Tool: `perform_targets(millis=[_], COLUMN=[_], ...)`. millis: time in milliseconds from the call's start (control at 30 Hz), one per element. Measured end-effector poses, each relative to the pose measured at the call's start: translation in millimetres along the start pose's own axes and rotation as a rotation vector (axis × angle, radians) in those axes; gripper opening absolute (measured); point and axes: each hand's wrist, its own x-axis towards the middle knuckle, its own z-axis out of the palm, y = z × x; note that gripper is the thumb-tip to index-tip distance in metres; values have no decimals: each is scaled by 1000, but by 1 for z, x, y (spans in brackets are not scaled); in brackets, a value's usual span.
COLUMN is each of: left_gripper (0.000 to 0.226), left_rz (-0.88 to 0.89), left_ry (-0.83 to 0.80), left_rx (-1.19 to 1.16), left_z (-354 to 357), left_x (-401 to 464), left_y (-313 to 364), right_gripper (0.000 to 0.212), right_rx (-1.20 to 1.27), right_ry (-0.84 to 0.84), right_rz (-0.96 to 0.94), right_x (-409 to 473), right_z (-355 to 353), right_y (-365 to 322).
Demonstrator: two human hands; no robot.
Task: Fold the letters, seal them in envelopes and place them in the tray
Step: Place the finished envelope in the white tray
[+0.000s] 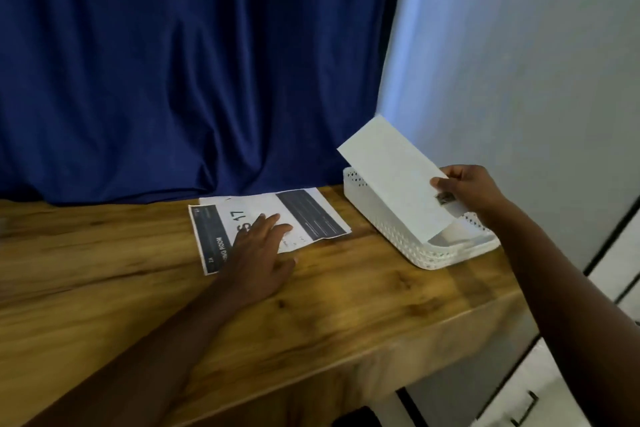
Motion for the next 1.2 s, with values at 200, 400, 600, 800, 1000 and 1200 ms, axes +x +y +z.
perform_targets(millis=[200,400,600,800,1000,1200], left_gripper=[57,57,59,63,68,71], left_rz=[6,-36,-51,-103,-179,-229], left_ry=[17,-5,-8,9,-41,-33], left_rx=[-77,-85,-49,-31,-15,119], left_z=[1,-2,-6,-12,-15,-30], left_x=[-3,-3,-5,-9,-14,-23], left_y=[2,11,9,-12,-26,-40], right_gripper=[14,11,22,35,32,41], right_rx=[-198,-357,-661,-587,-304,-357], right_ry=[52,-19,-62,99,-100,-326], right_rz=[185,250,203,-35,-319,-329], right_x=[11,25,28,14,-29,-57], right_z=[-25,-7,4,30,122,218], right_y=[42,47,46,-1,-59,-63])
